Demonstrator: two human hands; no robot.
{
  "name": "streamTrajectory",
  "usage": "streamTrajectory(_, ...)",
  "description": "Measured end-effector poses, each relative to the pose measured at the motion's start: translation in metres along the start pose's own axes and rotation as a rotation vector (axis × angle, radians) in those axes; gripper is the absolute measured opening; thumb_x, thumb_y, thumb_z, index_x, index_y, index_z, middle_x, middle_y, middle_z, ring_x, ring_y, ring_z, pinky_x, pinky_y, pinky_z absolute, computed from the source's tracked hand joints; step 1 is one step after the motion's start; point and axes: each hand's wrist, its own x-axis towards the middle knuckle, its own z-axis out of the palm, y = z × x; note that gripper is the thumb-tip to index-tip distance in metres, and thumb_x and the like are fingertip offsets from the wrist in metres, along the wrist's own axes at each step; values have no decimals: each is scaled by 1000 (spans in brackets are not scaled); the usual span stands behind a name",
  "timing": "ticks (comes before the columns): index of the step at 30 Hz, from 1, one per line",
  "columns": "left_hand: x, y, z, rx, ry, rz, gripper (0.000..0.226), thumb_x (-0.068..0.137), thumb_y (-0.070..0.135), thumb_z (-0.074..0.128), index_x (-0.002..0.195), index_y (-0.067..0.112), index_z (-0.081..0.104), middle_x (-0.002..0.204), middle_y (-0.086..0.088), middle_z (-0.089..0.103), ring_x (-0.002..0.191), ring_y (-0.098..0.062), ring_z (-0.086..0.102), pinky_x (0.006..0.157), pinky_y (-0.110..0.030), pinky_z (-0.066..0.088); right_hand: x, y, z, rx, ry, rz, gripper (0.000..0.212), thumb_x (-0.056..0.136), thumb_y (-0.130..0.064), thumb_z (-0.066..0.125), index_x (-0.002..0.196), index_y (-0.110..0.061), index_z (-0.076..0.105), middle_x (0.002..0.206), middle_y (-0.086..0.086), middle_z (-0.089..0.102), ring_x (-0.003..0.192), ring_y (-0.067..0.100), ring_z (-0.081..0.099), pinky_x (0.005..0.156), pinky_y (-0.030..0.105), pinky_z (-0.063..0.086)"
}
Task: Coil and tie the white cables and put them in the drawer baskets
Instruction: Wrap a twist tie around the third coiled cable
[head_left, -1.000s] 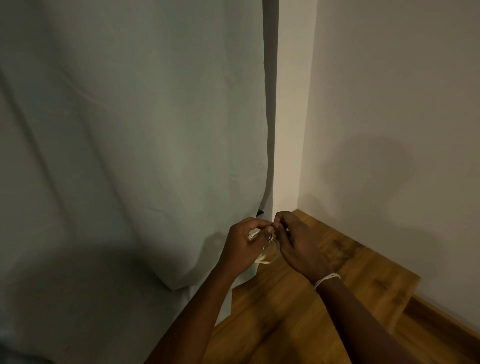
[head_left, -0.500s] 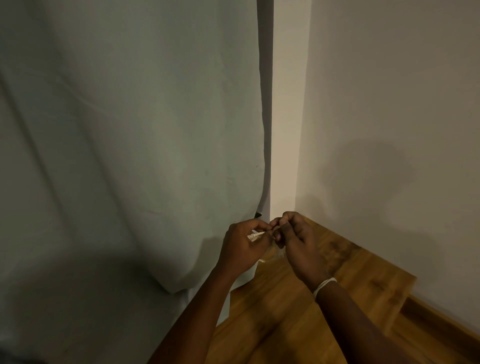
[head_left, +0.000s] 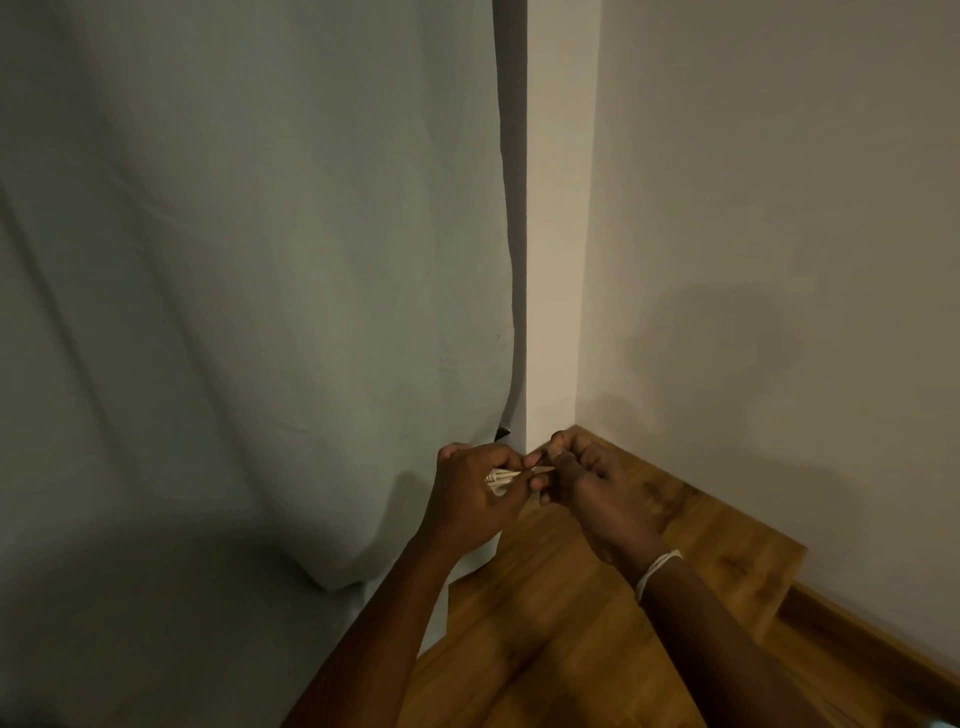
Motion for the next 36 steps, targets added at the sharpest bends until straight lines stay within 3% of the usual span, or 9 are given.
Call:
streamTrajectory(2,-3,-2,3,-64,9,-27,22,82,46,71,82,23,71,70,15,67,65,-8,66,67,-43,55,-1,-2,-1,-8,-12,1,23,106,-6,37,104,8,55,95,24,71,68,20,66,57,26,54)
streamTrajectory(7,-9,8,10,-202,27,-48,20,82,37,72,84,17,74,74,6,72,68,-14,69,62,-41,56,-7,-3,-2,-32,12,-5,23,106,-4,37,94,-1,56,74,10,63,60,14,55,54,24,47)
streamTrajectory(12,-7,9,15,-104,-21,9,11,84,35,70,77,28,65,70,11,66,66,-11,65,67,-50,52,-12,-3,1,-46,55,-28,26,106,-5,40,85,-4,56,65,7,56,54,14,45,50,23,40)
streamTrajectory(17,-9,1,15,-34,-56,61,13,86,33,68,80,36,58,71,15,62,65,-6,60,70,-50,51,-17,-3,-1,-155,43,-48,26,105,-5,41,86,-6,58,68,8,58,55,14,47,52,25,42)
streamTrajectory(24,-16,15,25,-217,-69,-19,10,88,27,66,80,26,60,72,7,63,64,-12,62,60,-22,47,-20,-11,-19,-335,-47,-134,20,103,-6,46,95,5,61,80,16,69,68,18,66,65,27,57)
streamTrajectory(26,-17,17,27,-258,-58,-31,13,86,28,66,80,19,61,71,5,64,65,-13,63,60,-20,48,-20,-12,-22,-307,-60,-128,11,100,-5,53,104,2,60,89,16,71,76,21,70,69,28,59)
streamTrajectory(29,-13,20,27,-296,-20,-86,16,85,31,68,80,17,64,69,12,63,66,-10,62,61,-15,47,-22,-11,-26,-359,-9,-109,27,94,-9,65,121,-12,60,104,3,68,85,13,71,72,27,61)
streamTrajectory(33,-6,22,26,-299,3,-120,9,86,19,71,80,23,66,69,16,63,68,-4,63,62,-13,46,-18,-6,-30,-487,32,-206,13,94,-14,66,99,-21,75,92,-1,76,80,13,71,73,30,61)
streamTrajectory(36,-3,24,28,-316,-10,-139,15,86,12,71,79,24,66,68,17,64,68,-3,64,63,-12,47,-15,-2,-31,-604,100,-305,15,96,-15,64,93,-20,78,86,-5,75,80,8,69,73,27,58)
